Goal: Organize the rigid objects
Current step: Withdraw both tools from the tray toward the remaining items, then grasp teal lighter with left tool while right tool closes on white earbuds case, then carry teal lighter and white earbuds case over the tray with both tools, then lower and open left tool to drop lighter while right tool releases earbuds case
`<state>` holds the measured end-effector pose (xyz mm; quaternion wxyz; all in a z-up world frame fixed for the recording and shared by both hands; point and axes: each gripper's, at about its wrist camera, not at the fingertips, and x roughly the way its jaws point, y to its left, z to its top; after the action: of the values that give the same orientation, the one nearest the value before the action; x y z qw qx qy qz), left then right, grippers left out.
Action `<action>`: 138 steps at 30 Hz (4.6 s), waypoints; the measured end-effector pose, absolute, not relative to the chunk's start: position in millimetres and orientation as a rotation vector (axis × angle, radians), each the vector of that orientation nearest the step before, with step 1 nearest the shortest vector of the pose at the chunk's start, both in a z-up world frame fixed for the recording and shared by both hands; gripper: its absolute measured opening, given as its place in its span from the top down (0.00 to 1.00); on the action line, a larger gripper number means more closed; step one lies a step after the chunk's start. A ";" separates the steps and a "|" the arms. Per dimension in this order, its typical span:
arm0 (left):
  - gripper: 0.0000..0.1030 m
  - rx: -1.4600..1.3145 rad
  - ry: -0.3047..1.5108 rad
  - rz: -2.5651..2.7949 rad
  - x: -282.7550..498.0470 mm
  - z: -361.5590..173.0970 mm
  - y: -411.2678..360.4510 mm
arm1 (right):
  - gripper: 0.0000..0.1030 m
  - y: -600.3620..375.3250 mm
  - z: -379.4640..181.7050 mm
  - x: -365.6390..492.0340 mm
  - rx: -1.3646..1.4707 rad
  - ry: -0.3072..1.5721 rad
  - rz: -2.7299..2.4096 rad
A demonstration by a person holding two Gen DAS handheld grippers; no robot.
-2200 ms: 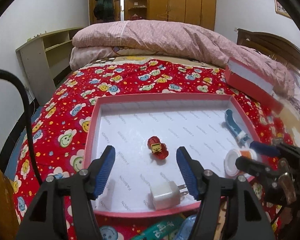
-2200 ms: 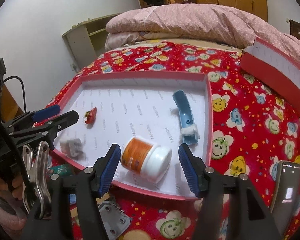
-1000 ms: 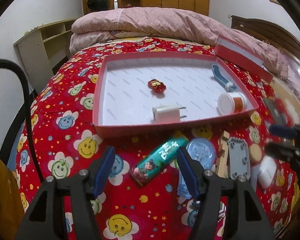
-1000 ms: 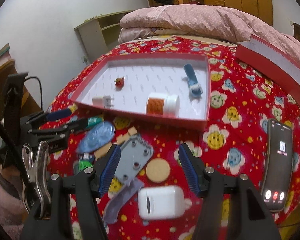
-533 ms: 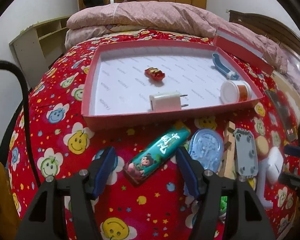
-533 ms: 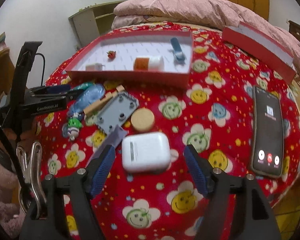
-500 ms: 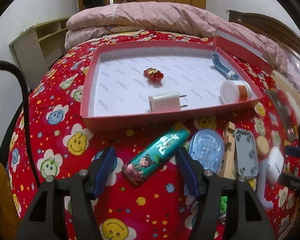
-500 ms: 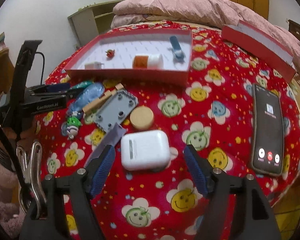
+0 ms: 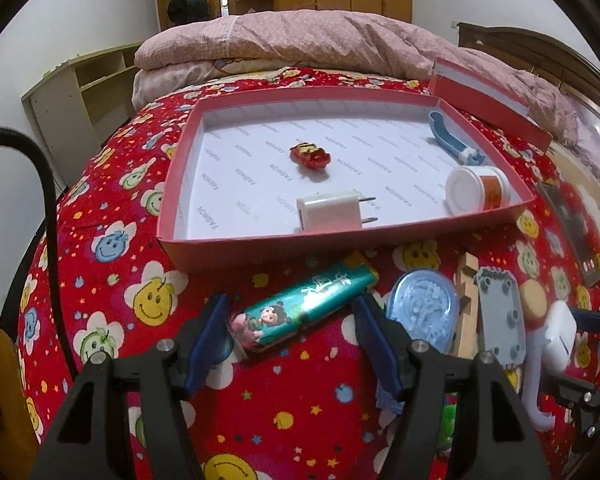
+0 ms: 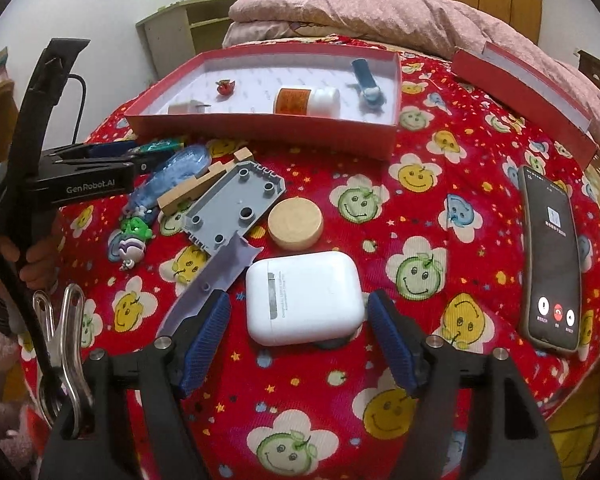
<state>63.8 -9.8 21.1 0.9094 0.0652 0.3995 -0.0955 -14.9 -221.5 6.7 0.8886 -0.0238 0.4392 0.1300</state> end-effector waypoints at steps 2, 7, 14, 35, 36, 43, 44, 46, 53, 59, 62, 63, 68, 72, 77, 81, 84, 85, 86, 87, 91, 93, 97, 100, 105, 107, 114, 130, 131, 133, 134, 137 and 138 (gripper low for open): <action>0.33 0.139 0.827 -0.198 65.7 21.4 -10.8 | 0.29 -221.9 6.1 -16.7 -0.049 0.901 0.270; 0.53 0.158 0.847 -0.227 56.0 23.0 -15.0 | 0.29 -224.6 5.7 -19.6 -0.036 0.882 0.281; 0.61 0.182 0.888 -0.260 35.4 22.9 -25.0 | 0.29 -228.9 5.4 -21.5 -0.009 0.860 0.297; 0.77 0.108 0.857 -0.283 45.1 24.8 -31.9 | 0.31 -227.0 5.6 -21.5 -0.023 0.851 0.278; 0.77 0.095 0.859 -0.284 43.9 25.8 -29.6 | 0.36 -226.6 5.8 -21.3 -0.030 0.851 0.264; 0.77 0.014 0.833 -0.259 30.2 38.2 -9.6 | 0.44 -232.8 7.6 -20.2 0.002 0.848 0.236; 0.77 0.009 0.833 -0.258 29.2 39.4 -7.7 | 0.44 -232.5 7.9 -20.2 0.006 0.848 0.235; 0.77 0.000 0.826 -0.249 26.9 42.8 -4.3 | 0.44 -233.2 9.8 -20.7 0.022 0.847 0.239; 0.77 -0.014 0.786 -0.235 22.7 55.6 2.5 | 0.44 -231.3 22.1 -24.6 0.025 0.818 0.241; 0.77 -0.007 0.763 -0.217 32.1 69.5 3.8 | 0.44 -231.9 35.6 -23.4 0.041 0.796 0.252; 0.77 -0.012 0.752 -0.213 40.8 76.1 4.2 | 0.44 -231.2 41.7 -20.2 0.037 0.789 0.252; 0.77 -0.013 0.747 -0.209 45.5 78.7 4.3 | 0.44 -231.1 43.9 -19.3 0.037 0.785 0.253; 0.77 -0.019 0.740 -0.200 69.6 82.9 4.3 | 0.44 -230.1 54.9 -11.1 0.035 0.768 0.256; 0.77 -0.017 0.746 -0.183 92.5 78.3 1.5 | 0.44 -228.9 58.1 -6.0 0.040 0.766 0.255; 0.77 -0.020 0.764 -0.147 115.9 65.7 1.0 | 0.44 -227.6 56.6 -4.0 0.048 0.772 0.259; 0.77 -0.007 0.784 -0.114 129.9 52.7 2.0 | 0.44 -228.5 56.7 -0.7 0.043 0.775 0.255; 0.77 -0.019 0.812 -0.108 136.4 43.5 4.5 | 0.44 -231.0 56.9 4.7 0.053 0.775 0.252; 0.77 -0.022 0.824 -0.108 138.1 40.8 4.7 | 0.44 -231.6 57.1 6.1 0.055 0.775 0.251; 0.77 -0.022 0.834 -0.107 139.0 38.5 4.5 | 0.44 -232.7 57.5 8.4 0.060 0.773 0.249; 0.77 -0.017 0.828 -0.105 138.3 37.3 4.0 | 0.44 -233.6 58.2 10.1 0.064 0.772 0.249; 0.77 0.001 0.833 -0.103 133.7 37.7 1.8 | 0.44 -238.0 62.3 20.9 0.084 0.762 0.246; 0.77 0.021 0.835 -0.104 130.9 37.1 0.0 | 0.44 -240.6 65.1 27.6 0.102 0.757 0.248; 0.77 0.041 0.832 -0.103 129.3 37.1 -1.9 | 0.44 -242.1 73.0 49.1 0.126 0.752 0.257; 0.77 0.030 0.837 -0.104 129.3 36.6 -1.7 | 0.44 -238.4 81.2 72.7 0.112 0.745 0.257; 0.77 0.032 0.835 -0.103 129.7 37.1 -0.9 | 0.44 -229.3 82.6 109.0 0.100 0.747 0.265; 0.77 0.030 0.834 -0.104 129.8 37.5 -1.1 | 0.44 -225.6 79.1 118.9 0.100 0.755 0.271; 0.77 0.035 0.825 -0.102 128.9 37.2 -1.0 | 0.44 -211.1 52.0 147.7 0.080 0.807 0.263; 0.77 0.077 0.808 -0.093 121.8 37.7 -9.2 | 0.45 -218.2 35.2 137.4 0.121 0.805 0.248; 0.76 0.081 0.807 -0.093 122.0 37.9 -9.6 | 0.45 -218.6 35.0 137.3 0.121 0.806 0.246; 0.73 0.101 0.801 -0.083 120.9 38.0 -11.8 | 0.44 -219.2 34.7 136.5 0.122 0.803 0.241; 0.67 0.111 0.797 -0.073 119.4 37.6 -12.5 | 0.44 -219.3 34.8 136.5 0.123 0.802 0.241; 0.58 0.116 0.794 -0.054 117.9 37.6 -12.7 | 0.40 -219.8 34.9 135.0 0.122 0.797 0.231; 0.57 0.113 0.795 -0.057 117.6 37.8 -12.7 | 0.40 -219.9 35.2 135.1 0.122 0.794 0.231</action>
<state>117.6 -12.7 37.8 0.9201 0.0549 0.3868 -0.0278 135.1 -219.9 35.2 0.9140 0.0592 0.3855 0.1121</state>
